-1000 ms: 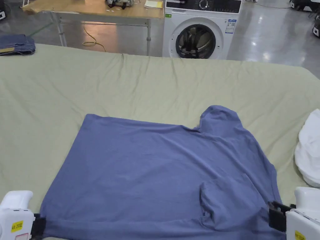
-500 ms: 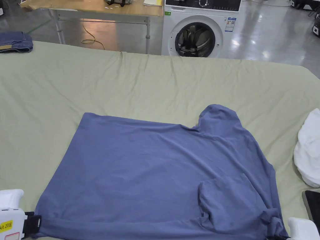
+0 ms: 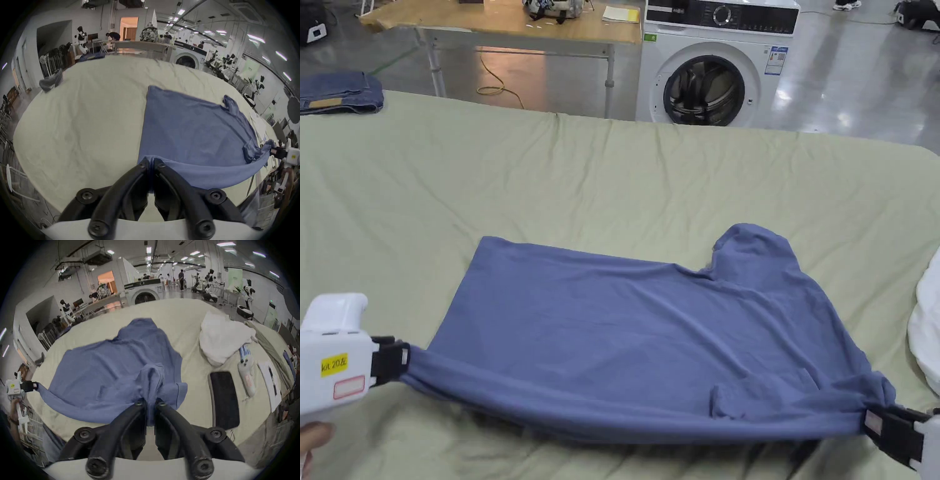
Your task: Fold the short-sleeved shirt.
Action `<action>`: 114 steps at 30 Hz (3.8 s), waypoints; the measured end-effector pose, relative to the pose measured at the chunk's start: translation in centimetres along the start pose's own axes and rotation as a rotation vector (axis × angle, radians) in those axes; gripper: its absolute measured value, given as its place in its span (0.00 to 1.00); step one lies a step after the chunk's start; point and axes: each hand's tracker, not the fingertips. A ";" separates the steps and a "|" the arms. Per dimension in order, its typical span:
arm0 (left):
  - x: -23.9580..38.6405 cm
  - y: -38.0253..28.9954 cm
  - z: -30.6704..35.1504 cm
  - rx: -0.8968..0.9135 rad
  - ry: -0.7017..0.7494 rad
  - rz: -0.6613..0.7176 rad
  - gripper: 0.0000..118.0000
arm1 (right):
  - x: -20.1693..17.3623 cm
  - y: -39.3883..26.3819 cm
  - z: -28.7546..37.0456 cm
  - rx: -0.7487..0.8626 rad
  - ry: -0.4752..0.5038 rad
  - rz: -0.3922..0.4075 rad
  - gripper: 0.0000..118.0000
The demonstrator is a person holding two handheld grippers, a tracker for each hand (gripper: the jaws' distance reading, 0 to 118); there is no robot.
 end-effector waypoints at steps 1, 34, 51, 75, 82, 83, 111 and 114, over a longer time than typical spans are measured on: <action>0.1 0.7 -0.4 0.013 0.004 -0.010 0.00 | 0.0 0.6 -0.4 0.009 -0.004 -0.008 0.05; 3.8 5.4 -6.6 0.148 -0.009 -0.042 0.48 | -4.7 7.6 -9.0 0.264 -0.121 0.093 0.61; 2.3 1.5 -4.0 0.108 -0.001 -0.031 0.00 | -10.5 3.0 -4.6 0.380 -0.087 0.142 0.00; 2.2 2.6 -11.3 -0.310 0.023 -0.041 0.00 | -5.4 0.5 -6.2 0.222 -0.162 0.127 0.00; 0.9 1.8 -9.2 -0.235 0.003 -0.013 0.00 | -2.3 1.9 -5.1 0.192 -0.171 0.078 0.00; 0.8 1.9 -8.7 -0.219 0.003 -0.017 0.00 | -1.7 2.5 -4.8 0.177 -0.167 0.067 0.00; 0.3 2.0 -6.5 -0.139 -0.047 0.011 0.00 | 1.3 4.9 -10.5 -0.187 -0.108 0.079 0.03; 0.0 2.8 -5.0 -0.095 -0.081 0.028 0.00 | 0.4 6.0 -8.0 -0.148 -0.105 0.110 0.03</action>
